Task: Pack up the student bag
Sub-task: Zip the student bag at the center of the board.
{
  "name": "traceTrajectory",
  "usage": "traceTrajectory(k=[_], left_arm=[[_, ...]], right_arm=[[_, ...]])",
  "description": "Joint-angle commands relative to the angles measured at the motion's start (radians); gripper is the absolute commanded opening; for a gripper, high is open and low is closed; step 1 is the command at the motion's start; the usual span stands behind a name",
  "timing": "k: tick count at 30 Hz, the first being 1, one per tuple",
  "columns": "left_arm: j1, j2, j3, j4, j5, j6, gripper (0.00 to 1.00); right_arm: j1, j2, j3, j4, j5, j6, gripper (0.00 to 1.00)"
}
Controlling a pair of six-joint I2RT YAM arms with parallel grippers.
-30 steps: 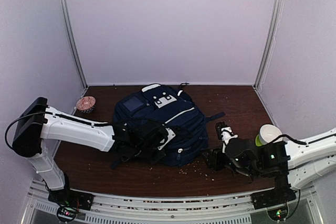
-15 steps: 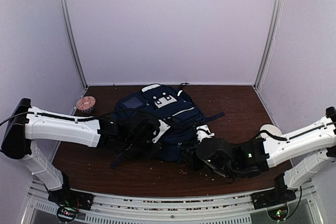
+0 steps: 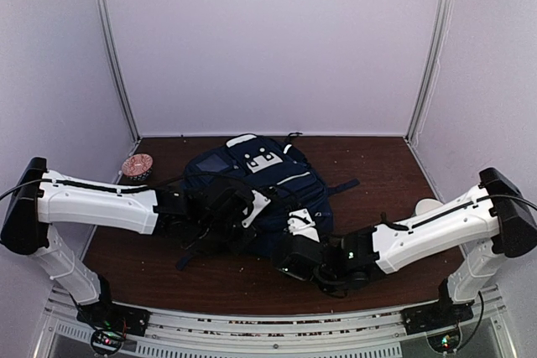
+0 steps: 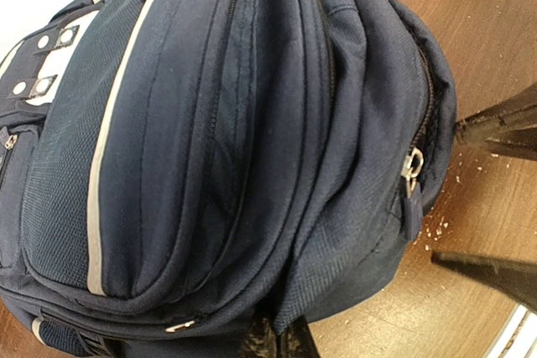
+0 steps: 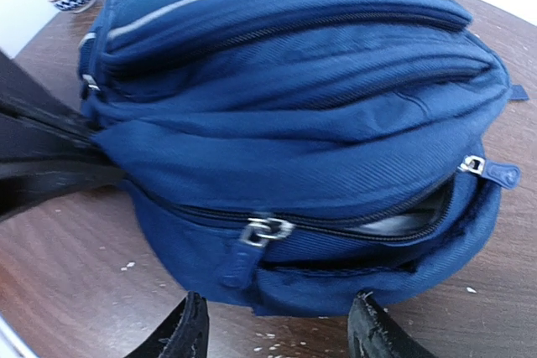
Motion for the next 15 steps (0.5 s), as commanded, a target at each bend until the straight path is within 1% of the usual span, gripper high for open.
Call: traceTrajectory(k=[1, 6, 12, 15], left_arm=[[-0.01, -0.059, 0.013, 0.104, 0.066, -0.031, 0.0], [-0.01, -0.064, 0.012, 0.117, 0.086, -0.04, 0.0], [-0.01, -0.055, 0.014, 0.136, 0.095, -0.045, 0.0], [-0.01, -0.038, 0.032, 0.152, 0.106, -0.046, 0.0]], right_arm=[[-0.021, 0.008, 0.002, -0.051, 0.077, 0.063, 0.56], [-0.055, -0.035, -0.047, -0.06, 0.084, 0.102, 0.55], [-0.069, -0.21, -0.177, -0.054, 0.084, 0.135, 0.55], [-0.068, -0.289, -0.274, 0.141, -0.017, 0.052, 0.55]])
